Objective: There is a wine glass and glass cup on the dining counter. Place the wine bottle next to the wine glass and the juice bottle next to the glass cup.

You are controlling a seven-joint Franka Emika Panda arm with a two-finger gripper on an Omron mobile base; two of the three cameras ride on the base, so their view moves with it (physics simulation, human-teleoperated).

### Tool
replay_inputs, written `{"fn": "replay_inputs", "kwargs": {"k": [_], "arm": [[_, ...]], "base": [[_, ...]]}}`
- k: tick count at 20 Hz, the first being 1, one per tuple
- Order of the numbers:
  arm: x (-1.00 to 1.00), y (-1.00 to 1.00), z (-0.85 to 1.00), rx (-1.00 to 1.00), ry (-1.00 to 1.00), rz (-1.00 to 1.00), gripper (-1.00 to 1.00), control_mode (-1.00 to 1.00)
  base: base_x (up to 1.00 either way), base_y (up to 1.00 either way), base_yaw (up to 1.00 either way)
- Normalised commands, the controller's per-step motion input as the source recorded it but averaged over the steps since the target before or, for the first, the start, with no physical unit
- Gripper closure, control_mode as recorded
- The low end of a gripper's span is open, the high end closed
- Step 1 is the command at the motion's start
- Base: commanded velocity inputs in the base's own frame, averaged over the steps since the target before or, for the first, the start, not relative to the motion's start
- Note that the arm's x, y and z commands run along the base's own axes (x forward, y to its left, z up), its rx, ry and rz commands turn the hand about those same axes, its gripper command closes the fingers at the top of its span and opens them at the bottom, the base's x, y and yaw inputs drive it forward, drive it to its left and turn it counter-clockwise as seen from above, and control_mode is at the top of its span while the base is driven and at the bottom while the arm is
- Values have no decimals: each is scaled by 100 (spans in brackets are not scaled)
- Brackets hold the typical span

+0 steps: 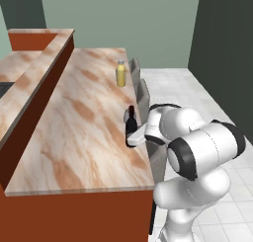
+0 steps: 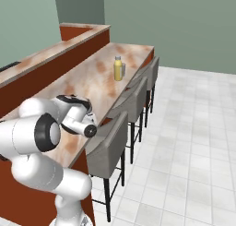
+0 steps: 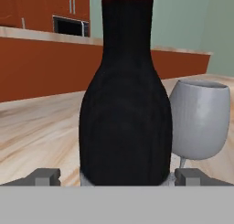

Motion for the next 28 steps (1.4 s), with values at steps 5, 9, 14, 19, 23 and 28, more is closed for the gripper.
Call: {"fn": "replay_inputs", "kwargs": {"k": [5,9,14,19,23,28], "arm": [[-12,-1,2,0,0,0,-100,-100],[-14,-4,6,1,0,0,-100,-100],[-23,-10,10,6,0,0,-100,-100],[-19,-13,7,7,3,-1,-100,-100],[-22,-14,9,7,1,-2,-100,-100],[-27,-18,10,7,0,-4,-100,-100]], "base": [[0,0,0],[0,0,0],[0,0,0],[0,0,0],[0,0,0],[0,0,0]]}}
